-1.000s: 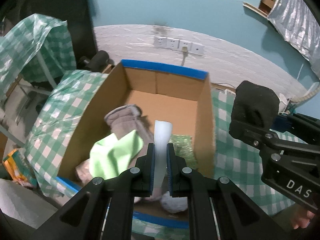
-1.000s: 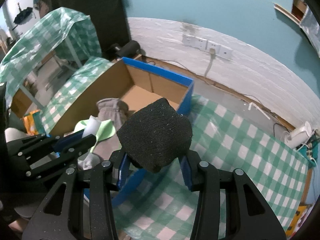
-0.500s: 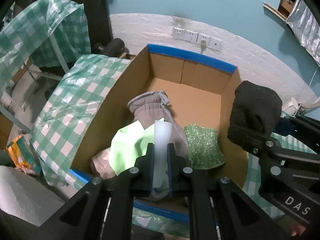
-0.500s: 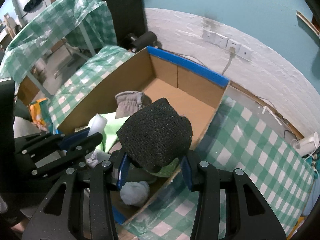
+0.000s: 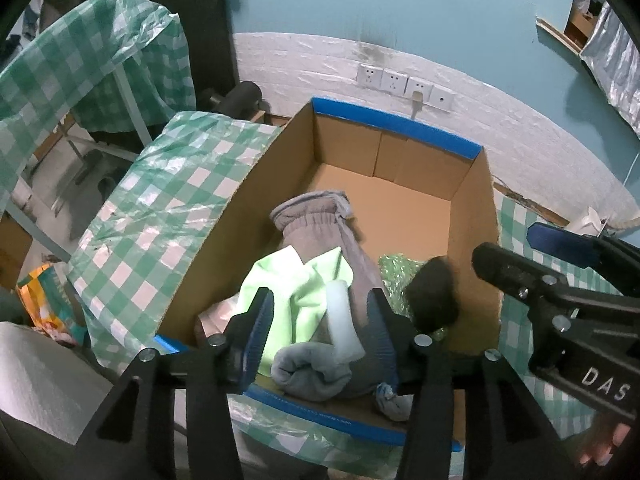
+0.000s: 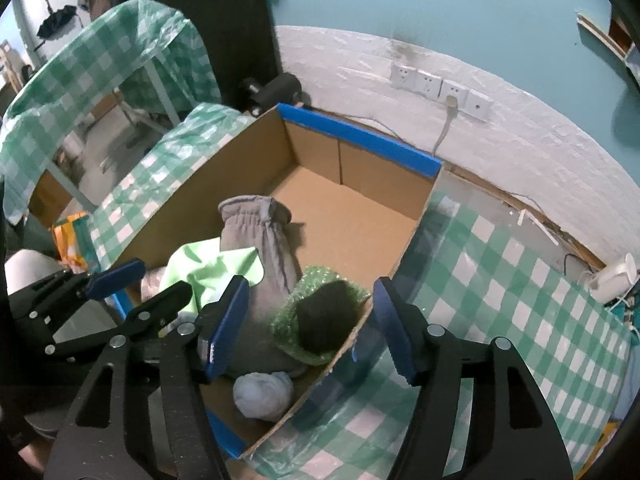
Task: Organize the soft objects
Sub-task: 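Lower both items into the box and open both tools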
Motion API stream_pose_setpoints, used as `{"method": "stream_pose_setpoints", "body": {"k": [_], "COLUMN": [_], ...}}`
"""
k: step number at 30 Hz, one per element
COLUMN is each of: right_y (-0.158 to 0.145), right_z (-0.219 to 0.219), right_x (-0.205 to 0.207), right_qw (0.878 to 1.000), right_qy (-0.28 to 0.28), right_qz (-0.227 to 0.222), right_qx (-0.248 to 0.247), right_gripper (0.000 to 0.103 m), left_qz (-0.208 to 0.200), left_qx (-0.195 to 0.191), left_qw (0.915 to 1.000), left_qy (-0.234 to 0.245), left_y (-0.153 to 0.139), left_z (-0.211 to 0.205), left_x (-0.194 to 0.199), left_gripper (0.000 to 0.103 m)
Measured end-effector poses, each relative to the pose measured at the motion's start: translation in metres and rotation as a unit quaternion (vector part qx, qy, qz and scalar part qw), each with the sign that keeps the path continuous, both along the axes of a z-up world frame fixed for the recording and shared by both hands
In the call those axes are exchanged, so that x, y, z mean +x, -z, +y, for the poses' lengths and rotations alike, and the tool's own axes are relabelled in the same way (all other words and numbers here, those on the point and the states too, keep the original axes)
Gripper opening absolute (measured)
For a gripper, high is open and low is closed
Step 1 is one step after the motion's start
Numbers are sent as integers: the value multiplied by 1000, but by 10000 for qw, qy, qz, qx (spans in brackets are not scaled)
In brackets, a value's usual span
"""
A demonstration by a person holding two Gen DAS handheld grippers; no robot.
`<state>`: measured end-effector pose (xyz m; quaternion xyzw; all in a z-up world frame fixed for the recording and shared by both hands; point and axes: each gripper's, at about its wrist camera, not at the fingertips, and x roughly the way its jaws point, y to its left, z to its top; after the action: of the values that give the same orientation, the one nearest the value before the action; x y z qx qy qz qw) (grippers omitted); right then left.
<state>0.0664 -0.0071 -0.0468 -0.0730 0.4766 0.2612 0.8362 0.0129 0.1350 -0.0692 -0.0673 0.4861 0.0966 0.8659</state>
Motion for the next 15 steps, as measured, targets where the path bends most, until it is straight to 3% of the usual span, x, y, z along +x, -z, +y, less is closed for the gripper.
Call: {"method": "stream_pose_setpoints", "body": {"k": [5, 10, 13, 15], "right_y": [-8, -19, -27, -33], "right_z": [-11, -25, -35, -42], "right_x": [-3, -10, -16, -19], "right_qw": [9999, 9996, 9993, 9990], "right_qy": [111, 232, 293, 350], "right_qz": [-40, -119, -191, -234], "right_qx": [52, 114, 161, 180], "right_gripper": [70, 72, 73, 74], "left_qz": [-93, -239, -348, -502], "left_qx": [71, 115, 93, 56], "left_qw": [9999, 9996, 9993, 9985], "left_qy": [4, 65, 108, 207], "left_y": [-9, -22, -31, -38], "left_z": [-2, -6, -8, -13], "left_x": [-4, -10, -13, -16], "left_gripper": [61, 64, 79, 81]}}
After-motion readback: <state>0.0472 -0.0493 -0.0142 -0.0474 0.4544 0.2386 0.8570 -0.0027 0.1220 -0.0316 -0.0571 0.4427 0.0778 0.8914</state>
